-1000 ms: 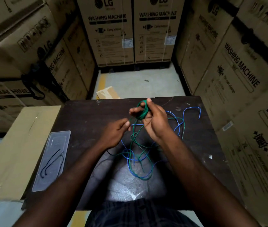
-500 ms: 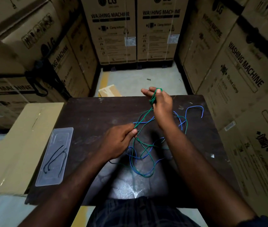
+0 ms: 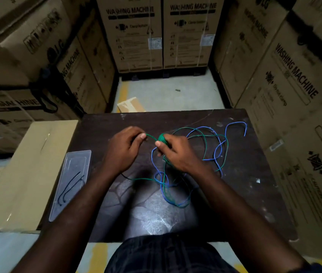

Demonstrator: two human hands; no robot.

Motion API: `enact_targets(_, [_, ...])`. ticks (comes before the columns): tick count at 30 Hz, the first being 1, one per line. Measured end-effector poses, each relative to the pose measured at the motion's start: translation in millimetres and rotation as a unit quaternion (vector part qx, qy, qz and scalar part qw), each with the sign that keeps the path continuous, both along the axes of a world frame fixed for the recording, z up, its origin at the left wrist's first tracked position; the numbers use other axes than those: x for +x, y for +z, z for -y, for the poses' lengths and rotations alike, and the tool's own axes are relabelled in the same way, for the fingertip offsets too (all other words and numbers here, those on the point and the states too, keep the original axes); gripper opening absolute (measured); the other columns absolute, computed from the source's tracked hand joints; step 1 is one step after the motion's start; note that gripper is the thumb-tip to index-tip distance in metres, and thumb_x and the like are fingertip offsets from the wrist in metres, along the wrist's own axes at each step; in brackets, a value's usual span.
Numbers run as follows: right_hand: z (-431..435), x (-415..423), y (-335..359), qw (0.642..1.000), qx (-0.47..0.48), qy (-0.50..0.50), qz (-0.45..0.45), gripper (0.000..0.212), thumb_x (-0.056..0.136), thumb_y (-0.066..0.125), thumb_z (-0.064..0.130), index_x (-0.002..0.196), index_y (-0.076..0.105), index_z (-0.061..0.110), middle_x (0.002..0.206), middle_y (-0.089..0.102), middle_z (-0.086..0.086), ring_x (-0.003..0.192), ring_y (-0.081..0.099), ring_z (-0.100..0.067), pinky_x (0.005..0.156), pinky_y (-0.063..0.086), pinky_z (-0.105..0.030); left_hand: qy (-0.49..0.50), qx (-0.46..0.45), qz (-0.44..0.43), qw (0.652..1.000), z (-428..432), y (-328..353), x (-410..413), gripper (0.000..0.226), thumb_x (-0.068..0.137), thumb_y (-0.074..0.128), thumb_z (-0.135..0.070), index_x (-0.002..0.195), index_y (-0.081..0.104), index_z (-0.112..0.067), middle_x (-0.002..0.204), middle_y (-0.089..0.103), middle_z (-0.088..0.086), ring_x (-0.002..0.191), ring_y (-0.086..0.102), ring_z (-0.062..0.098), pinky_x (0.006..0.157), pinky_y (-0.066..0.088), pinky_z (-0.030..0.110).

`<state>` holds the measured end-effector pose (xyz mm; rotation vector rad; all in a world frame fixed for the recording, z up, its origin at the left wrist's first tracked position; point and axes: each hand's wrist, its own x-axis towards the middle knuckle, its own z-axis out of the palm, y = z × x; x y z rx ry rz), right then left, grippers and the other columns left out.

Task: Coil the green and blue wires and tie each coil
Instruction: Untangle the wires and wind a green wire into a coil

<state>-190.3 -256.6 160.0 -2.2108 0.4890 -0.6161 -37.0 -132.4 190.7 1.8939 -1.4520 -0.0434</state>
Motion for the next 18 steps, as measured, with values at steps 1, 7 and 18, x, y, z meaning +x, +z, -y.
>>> enact_targets(1, [-2, 1, -1, 1.000, -0.001, -0.002, -0.002, 0.028, 0.096, 0.051, 0.027, 0.072, 0.059, 0.014, 0.060, 0.062, 0.008, 0.056, 0.053, 0.002, 0.058, 0.034, -0.011, 0.000, 0.007, -0.007, 1.000, 0, -5, 4, 0.019, 0.095, 0.049, -0.028, 0.085, 0.064, -0.020, 0.083, 0.063, -0.003, 0.080, 0.060, 0.017, 0.072, 0.048, 0.038])
enact_targets(7, [-8, 12, -1, 0.990, 0.126, -0.046, 0.048, 0.029, 0.099, 0.048, 0.022, 0.075, 0.060, 0.011, 0.066, 0.069, -0.002, 0.068, 0.066, -0.015, 0.071, 0.050, -0.029, 0.005, 0.100, -0.032, 0.994, -7, -36, 26, 0.023, 0.085, 0.054, -0.033, 0.092, 0.067, -0.014, 0.091, 0.062, 0.005, 0.088, 0.058, 0.022, 0.077, 0.045, 0.033])
enact_targets(18, [-8, 37, -3, 0.920, 0.338, -0.103, 0.170, 0.028, 0.096, 0.047, 0.021, 0.073, 0.057, 0.009, 0.068, 0.067, -0.013, 0.060, 0.062, -0.018, 0.069, 0.050, -0.029, 0.073, 0.141, -0.193, 0.968, -30, -59, 55, 0.014, 0.089, 0.058, -0.002, 0.090, 0.068, -0.011, 0.077, 0.065, 0.007, 0.067, 0.056, 0.014, 0.068, 0.044, 0.027])
